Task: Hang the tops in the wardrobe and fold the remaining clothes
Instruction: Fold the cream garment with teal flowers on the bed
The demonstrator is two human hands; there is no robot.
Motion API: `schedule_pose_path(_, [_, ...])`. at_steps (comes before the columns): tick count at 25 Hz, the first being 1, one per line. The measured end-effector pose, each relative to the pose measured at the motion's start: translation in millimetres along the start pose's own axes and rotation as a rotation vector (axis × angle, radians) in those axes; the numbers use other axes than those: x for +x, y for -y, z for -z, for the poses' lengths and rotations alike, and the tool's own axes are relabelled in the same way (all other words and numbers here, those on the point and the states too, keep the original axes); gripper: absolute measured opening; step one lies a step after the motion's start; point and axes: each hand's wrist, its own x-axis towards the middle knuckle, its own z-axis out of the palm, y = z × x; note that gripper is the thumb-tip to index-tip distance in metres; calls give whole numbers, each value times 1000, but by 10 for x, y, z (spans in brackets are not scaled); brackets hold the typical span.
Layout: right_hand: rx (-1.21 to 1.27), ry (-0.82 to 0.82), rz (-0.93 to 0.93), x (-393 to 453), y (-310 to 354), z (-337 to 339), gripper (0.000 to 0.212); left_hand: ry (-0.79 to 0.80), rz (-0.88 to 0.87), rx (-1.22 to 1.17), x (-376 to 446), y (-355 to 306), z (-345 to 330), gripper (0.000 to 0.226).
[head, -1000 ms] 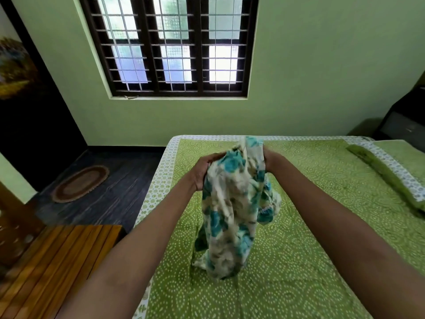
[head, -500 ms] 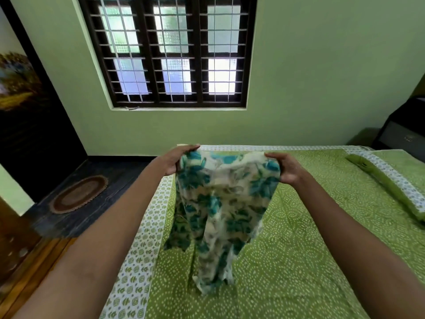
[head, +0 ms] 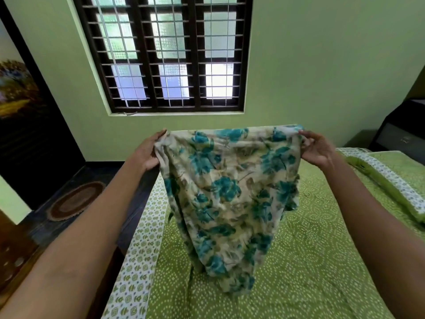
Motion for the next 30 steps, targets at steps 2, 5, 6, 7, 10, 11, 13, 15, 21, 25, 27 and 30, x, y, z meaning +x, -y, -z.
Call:
schedule_pose_path(2, [-273,39,-124,-50,-118,-66,46,9,40,185,-4,-21,38,16])
schedule_pose_path(5, [-336,-73,-147,-14,-183,-69,11,-92,3,298,48,11,126,12])
schedule_pose_path(6, [-222,-97,-90,2,-162,-30,16,-125,-36,224,57,-12,136,12])
schedule_pose_path(7, [-139,-80,-54,12,-150,15,27,-134,-71,150,60,-39,132,13])
schedule_pose_path(10, [-258,-71,-128,-31,-272,-7,8,-187,-78,183,71,-40,170,14])
schedule_pose_path(11, [-304,-135,-156,16,-324,6,15,-182,-54,258,73,-21,204,14])
schedule_pose_path(13, [-282,-229,-144,92,-346,8,16,-146,28,439,64,7,298,11])
schedule_pose_path(15, [-187,-296,-87,115,-301,-11,16,-154,112,560,67,34,402,14])
schedule_pose_path(21, [-181,-321,-69,169,-170,-43,19,-109,114,482,0,-14,388,19])
schedule_pose_path(25, [-418,-287,-181,60,-83,-50,28,-139,155,558,-37,-72,363,17])
schedule_pose_path(27, [-393,-314,-104,52,-38,-31,27,-161,9,297,12,-85,324,13])
schedule_pose_path(30, [-225,-328,73,86,5,94,19,-126,-159,209,53,-82,302,20])
